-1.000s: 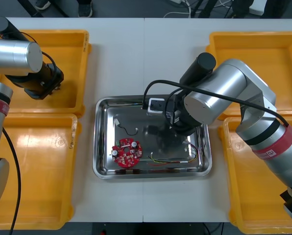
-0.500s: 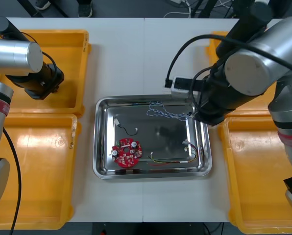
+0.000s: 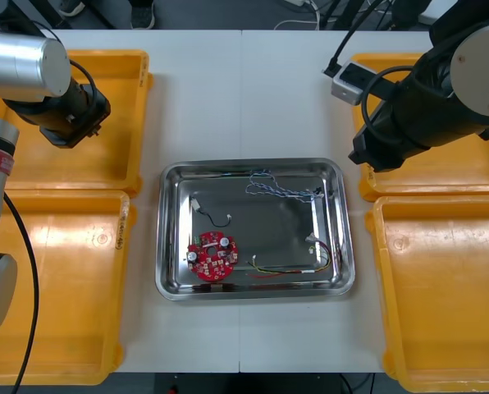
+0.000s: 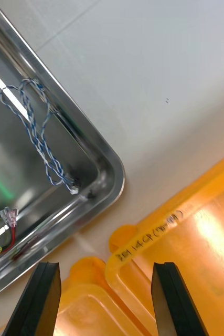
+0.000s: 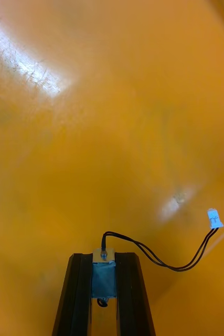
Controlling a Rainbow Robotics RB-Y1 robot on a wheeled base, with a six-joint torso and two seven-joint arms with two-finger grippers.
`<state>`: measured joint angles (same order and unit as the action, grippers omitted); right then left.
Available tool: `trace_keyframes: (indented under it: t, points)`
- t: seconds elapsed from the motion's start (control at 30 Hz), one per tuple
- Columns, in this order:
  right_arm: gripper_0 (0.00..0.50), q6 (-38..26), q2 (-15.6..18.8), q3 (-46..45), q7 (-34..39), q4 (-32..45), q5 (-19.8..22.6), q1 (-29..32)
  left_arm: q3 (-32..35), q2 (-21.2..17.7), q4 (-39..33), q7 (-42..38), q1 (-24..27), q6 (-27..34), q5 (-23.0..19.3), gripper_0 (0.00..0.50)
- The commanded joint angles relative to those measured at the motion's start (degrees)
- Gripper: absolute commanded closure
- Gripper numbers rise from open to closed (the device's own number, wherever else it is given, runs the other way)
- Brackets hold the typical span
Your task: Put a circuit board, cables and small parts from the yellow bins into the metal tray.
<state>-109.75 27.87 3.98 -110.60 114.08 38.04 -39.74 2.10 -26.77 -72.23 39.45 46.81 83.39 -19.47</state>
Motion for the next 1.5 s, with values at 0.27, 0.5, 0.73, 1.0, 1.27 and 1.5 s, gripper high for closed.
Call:
trace_keyframes:
  t: [0.27, 0.5, 0.73, 1.0, 1.27, 1.5]
  points:
    - [0.0, -0.3, 7.2, -6.4, 20.8, 1.8, 3.1, -0.2, -1.0, -2.5, -14.7, 1.5, 2.7, 13.7, -2.8, 0.5]
    - [0.0, -0.3, 11.5, -7.7, 30.4, 2.1, 4.1, 2.2, -5.6, -2.5, -21.1, 0.7, 2.7, 19.7, -6.6, 0.5]
    - [0.0, -0.3, 15.4, -9.7, 39.8, 2.9, 5.9, 6.3, -11.3, -1.2, -25.9, -0.8, 2.7, 23.9, -9.4, 0.5]
    - [0.0, -0.3, 20.1, -11.7, 47.1, 2.9, 10.7, 11.0, -15.9, 2.3, -28.4, -2.1, 2.7, 26.6, -9.4, 0.5]
    - [0.0, -0.3, 21.6, -14.3, 47.5, 2.8, 10.8, 14.3, -20.6, 7.9, -28.6, -3.2, 2.6, 26.6, -4.8, 0.5]
    - [0.0, -0.1, 24.1, -15.1, 46.3, 2.8, 12.2, 17.2, -24.0, 12.0, -27.5, -4.8, 2.6, 25.2, -1.5, 0.5]
